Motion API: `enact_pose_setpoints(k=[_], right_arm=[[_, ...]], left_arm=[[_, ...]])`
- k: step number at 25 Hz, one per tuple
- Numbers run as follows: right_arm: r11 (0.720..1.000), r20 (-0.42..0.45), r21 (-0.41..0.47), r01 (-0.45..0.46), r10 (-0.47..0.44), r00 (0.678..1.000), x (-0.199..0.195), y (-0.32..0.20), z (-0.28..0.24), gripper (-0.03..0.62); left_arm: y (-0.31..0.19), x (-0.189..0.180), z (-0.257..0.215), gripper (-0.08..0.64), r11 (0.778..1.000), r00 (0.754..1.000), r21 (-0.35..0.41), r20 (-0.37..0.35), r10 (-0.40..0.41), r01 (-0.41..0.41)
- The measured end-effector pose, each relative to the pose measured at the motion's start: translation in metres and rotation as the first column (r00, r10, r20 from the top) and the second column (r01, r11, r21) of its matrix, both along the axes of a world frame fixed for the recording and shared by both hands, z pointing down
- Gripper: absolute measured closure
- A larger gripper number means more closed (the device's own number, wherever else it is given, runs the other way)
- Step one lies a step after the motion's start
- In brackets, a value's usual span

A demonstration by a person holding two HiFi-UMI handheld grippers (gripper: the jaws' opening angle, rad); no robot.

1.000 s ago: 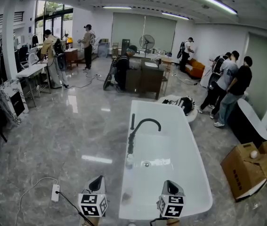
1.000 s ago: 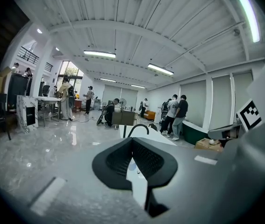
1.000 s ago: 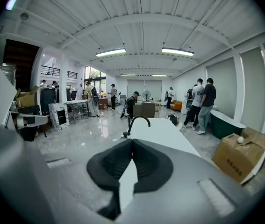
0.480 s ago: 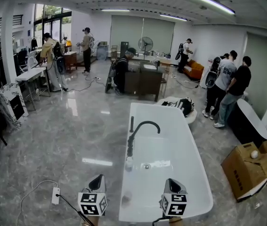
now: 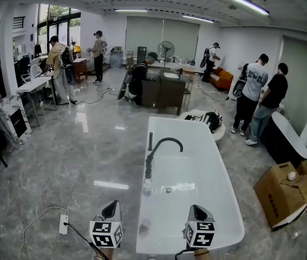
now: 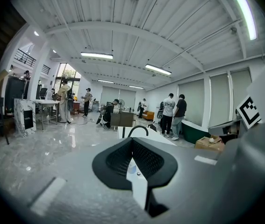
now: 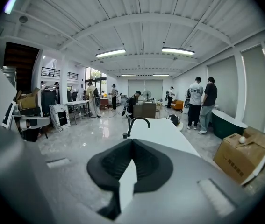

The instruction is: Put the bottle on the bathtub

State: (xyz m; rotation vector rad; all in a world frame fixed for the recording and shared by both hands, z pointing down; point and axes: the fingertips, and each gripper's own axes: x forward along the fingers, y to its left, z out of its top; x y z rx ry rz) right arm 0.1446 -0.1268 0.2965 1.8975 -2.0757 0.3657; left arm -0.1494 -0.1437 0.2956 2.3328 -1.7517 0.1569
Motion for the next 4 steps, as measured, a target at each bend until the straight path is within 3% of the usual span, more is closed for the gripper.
enact_pose_setpoints(k=[4], right_arm=[[1.000,0.008,-0.007,-0.004,0.004,1.000,-0.0035,-0.0005,0.0037,0.591]], left_arm=[[-0.0007,-0.0037,0.0058,0.552,1.000,1.000,-0.010,0.001,-0.001,0.001]])
